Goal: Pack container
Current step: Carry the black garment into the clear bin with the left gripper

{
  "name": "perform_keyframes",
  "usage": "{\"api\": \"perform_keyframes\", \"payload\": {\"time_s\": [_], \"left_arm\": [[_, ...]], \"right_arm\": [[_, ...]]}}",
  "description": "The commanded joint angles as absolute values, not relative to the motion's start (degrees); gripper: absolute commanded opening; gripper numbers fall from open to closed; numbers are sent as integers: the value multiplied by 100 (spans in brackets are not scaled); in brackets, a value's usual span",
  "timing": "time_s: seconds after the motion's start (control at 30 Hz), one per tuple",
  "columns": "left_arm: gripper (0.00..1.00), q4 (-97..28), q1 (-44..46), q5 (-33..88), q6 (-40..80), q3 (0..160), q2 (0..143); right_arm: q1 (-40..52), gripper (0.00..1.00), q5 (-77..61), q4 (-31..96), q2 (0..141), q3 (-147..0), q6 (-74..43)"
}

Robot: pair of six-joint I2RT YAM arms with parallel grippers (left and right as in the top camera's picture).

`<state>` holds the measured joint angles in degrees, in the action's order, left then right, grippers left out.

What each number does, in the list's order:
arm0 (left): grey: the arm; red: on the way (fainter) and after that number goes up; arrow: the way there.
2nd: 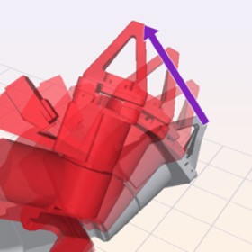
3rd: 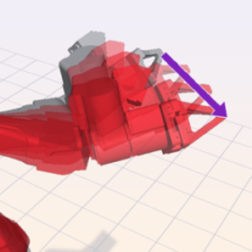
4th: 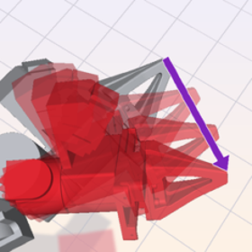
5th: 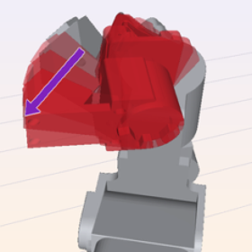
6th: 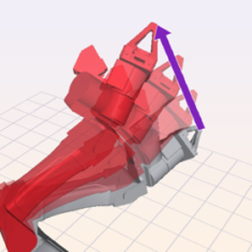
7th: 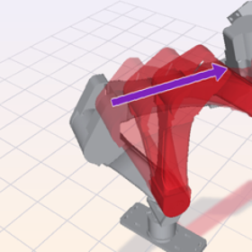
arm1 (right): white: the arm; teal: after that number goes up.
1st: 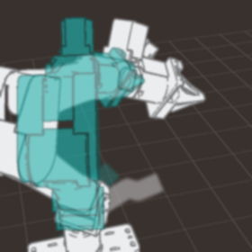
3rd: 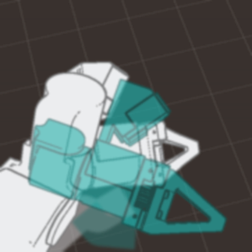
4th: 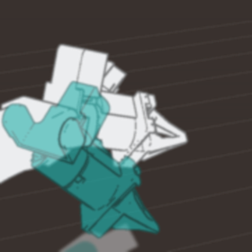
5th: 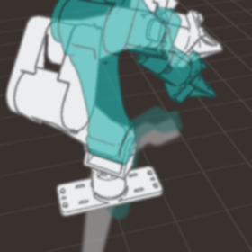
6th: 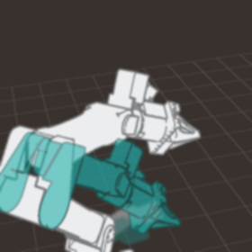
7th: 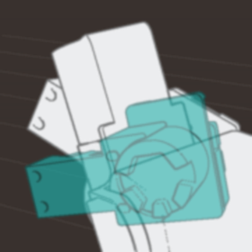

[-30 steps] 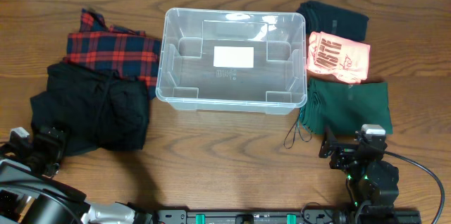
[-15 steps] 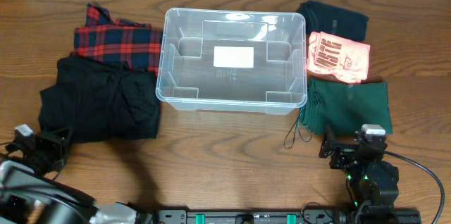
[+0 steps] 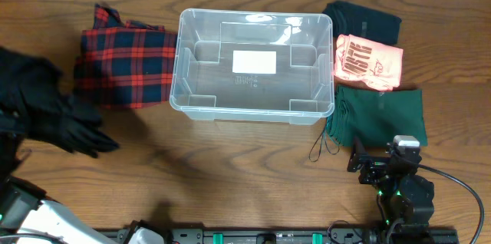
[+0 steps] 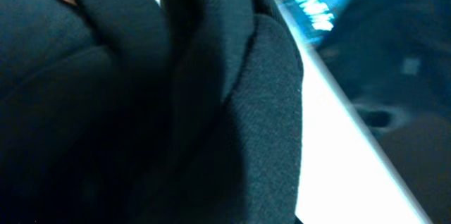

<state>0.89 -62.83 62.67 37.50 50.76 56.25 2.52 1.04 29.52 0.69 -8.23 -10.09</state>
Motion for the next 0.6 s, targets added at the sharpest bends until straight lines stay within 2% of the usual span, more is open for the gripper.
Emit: {"api": "perform_keyframes", "payload": {"time_s": [0.0,0.27,0.4,0.57], "left_arm": [[6,934,-5695,7022,5651,5419,5465],[6,3588,-4032,6184,7183,5419,5443],[6,3787,-2893,5472,7008,5419,5481],[6,3785,-1166,4504,5983,5419,5774]], "right_arm": [[292,99,104,2961,34,-812,-1068],[292,99,104,2961,34,-812,-1068],[292,99,104,2961,34,-812,-1068],[292,99,104,2961,34,-812,-1068]]}}
